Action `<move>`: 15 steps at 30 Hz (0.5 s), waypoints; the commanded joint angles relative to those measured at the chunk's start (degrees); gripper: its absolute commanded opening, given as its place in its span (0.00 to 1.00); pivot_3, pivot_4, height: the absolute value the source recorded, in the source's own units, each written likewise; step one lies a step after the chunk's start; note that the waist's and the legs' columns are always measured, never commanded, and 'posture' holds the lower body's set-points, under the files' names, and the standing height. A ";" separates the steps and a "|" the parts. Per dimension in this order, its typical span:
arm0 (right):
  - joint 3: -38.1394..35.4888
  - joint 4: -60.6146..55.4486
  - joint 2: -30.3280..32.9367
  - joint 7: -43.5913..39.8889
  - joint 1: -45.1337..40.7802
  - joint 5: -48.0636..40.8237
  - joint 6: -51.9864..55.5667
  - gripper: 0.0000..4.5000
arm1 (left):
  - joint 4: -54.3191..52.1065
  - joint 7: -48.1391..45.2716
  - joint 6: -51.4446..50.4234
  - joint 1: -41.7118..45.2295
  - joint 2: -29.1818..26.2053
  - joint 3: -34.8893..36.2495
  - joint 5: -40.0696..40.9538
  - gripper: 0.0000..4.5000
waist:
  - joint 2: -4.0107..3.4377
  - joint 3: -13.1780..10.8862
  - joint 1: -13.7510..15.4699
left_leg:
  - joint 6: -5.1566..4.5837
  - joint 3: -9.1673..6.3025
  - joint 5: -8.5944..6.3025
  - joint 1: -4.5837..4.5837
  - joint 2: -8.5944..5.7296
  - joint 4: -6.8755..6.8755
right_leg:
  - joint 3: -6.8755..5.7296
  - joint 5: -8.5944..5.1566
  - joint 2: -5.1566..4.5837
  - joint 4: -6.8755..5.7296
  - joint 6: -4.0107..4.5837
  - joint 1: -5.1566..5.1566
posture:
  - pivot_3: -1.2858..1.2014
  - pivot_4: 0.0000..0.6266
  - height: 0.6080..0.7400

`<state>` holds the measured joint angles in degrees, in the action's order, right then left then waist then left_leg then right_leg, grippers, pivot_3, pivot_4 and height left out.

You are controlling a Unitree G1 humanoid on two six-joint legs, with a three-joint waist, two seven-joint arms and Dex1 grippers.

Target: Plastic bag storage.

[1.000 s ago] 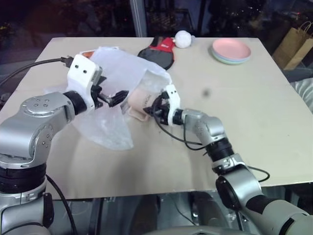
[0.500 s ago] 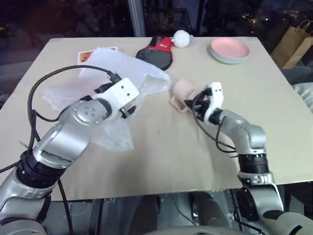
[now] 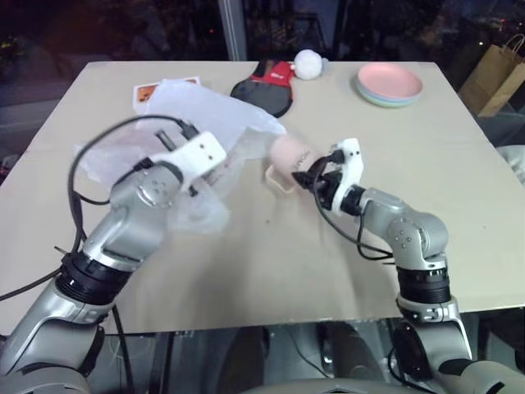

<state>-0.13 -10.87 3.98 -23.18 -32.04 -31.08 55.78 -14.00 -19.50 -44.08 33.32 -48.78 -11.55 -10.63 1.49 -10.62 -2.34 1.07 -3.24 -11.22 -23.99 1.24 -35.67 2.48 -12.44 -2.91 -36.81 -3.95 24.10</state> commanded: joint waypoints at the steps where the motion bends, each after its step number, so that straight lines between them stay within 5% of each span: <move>1: 1.93 -4.59 0.32 -2.58 -0.17 -3.57 1.42 0.00 | -3.00 -1.04 -3.04 2.41 1.64 10.27 3.52 0.00 | 0.01 0.00 -0.04 | 0.00 0.00 0.00 0.00 0.00 0.00 | 0.00 0.00 0.00 0.00 0.00 0.00 | 0.52 0.24 1.00; 8: 6.56 3.09 -4.13 -2.77 -6.43 -1.83 -1.11 0.00 | -8.55 -3.11 -7.41 4.52 2.78 15.50 6.27 0.00 | 0.01 0.00 -0.17 | 0.00 -0.01 0.00 0.05 0.01 -0.06 | 0.00 0.00 0.02 -0.09 -0.01 -0.01 | 0.52 0.24 1.00; 15: 4.68 25.20 -9.92 -4.85 -20.47 1.28 -10.41 0.00 | -21.47 -8.04 -14.14 -0.18 3.62 14.93 11.40 0.00 | 0.01 0.01 -0.20 | 0.01 0.00 0.00 0.05 0.01 -0.12 | 0.01 0.02 0.02 -0.14 0.00 -0.02 | 0.52 0.24 1.00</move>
<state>6.22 12.93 -5.36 -26.83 -50.67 -29.62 48.46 -31.49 -26.66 -56.72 33.08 -45.12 2.06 -0.42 1.50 -10.62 -2.54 1.07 -3.25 -11.22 -23.94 1.25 -35.78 2.48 -12.42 -2.90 -36.95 -3.95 24.08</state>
